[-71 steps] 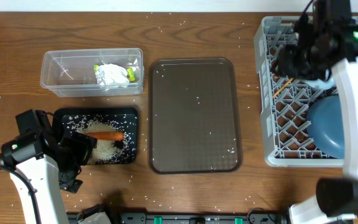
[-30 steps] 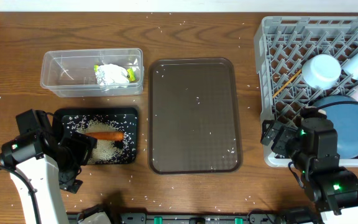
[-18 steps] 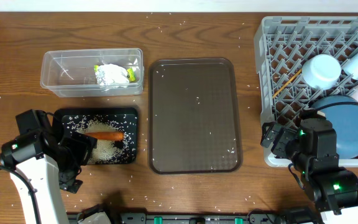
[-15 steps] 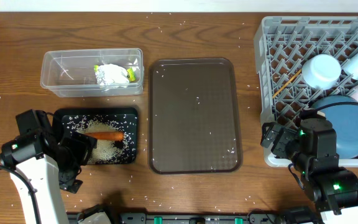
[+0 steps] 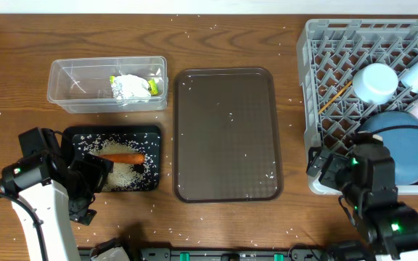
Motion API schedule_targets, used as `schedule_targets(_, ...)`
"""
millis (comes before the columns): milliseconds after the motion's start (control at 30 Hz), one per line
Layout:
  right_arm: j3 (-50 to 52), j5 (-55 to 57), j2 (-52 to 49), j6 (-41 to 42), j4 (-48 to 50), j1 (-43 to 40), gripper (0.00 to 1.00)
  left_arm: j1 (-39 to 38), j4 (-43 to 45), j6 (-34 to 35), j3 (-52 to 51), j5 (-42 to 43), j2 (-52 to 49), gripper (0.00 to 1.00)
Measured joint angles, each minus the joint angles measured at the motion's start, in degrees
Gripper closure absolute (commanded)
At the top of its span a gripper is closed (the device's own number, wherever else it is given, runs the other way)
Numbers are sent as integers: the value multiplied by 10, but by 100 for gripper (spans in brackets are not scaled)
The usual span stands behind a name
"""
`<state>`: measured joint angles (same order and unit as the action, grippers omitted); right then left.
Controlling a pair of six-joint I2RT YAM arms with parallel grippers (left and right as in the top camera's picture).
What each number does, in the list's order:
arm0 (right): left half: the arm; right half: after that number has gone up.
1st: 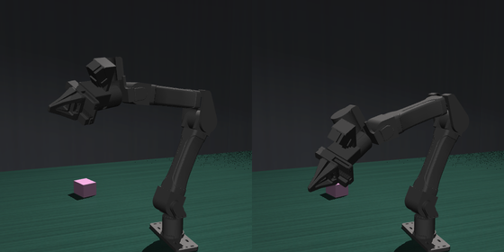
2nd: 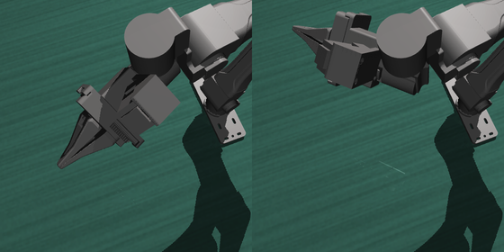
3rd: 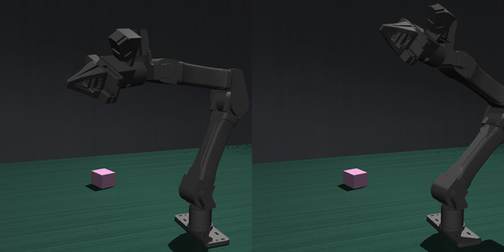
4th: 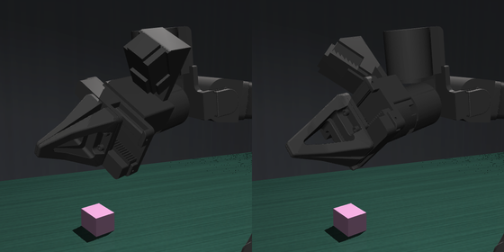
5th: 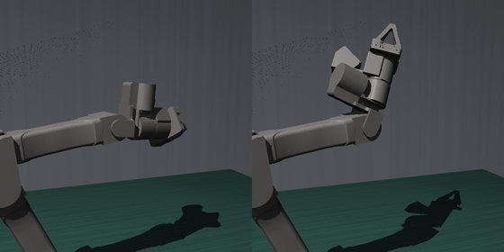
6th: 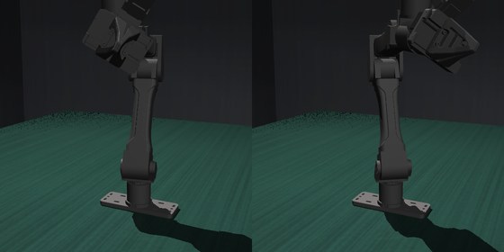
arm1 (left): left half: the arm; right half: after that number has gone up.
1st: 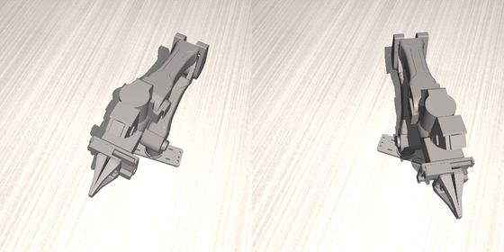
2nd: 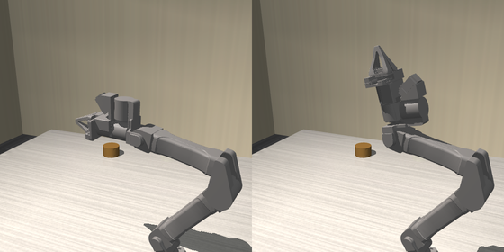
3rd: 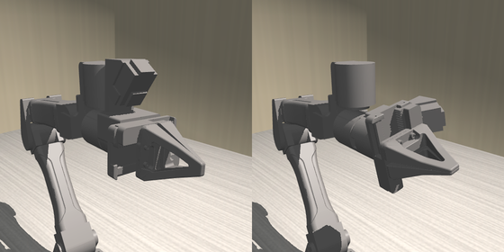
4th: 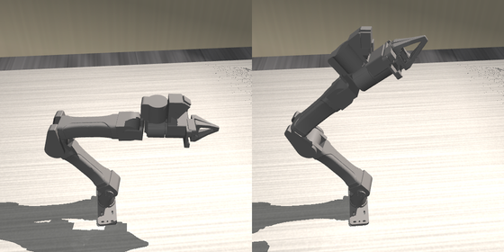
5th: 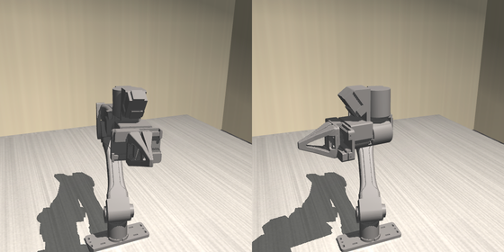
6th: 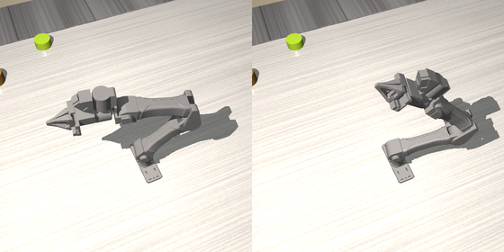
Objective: Sort waste into correct bins and load items into the dishwasher rack
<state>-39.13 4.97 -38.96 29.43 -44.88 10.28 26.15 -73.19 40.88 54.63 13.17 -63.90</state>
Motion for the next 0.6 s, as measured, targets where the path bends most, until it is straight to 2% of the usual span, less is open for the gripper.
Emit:
schedule_targets(67,25,0,28,-14,54,0,1,0,0,0,0,0,0,2)
schedule_targets(300,187,-46,156,-97,344,-3,1,0,0,0,0,0,0,2)
schedule_targets(433,269,-72,217,-124,438,-4,1,0,0,0,0,0,0,2)
schedule_targets(600,349,-85,273,-138,498,-5,1,0,0,0,0,0,0,2)
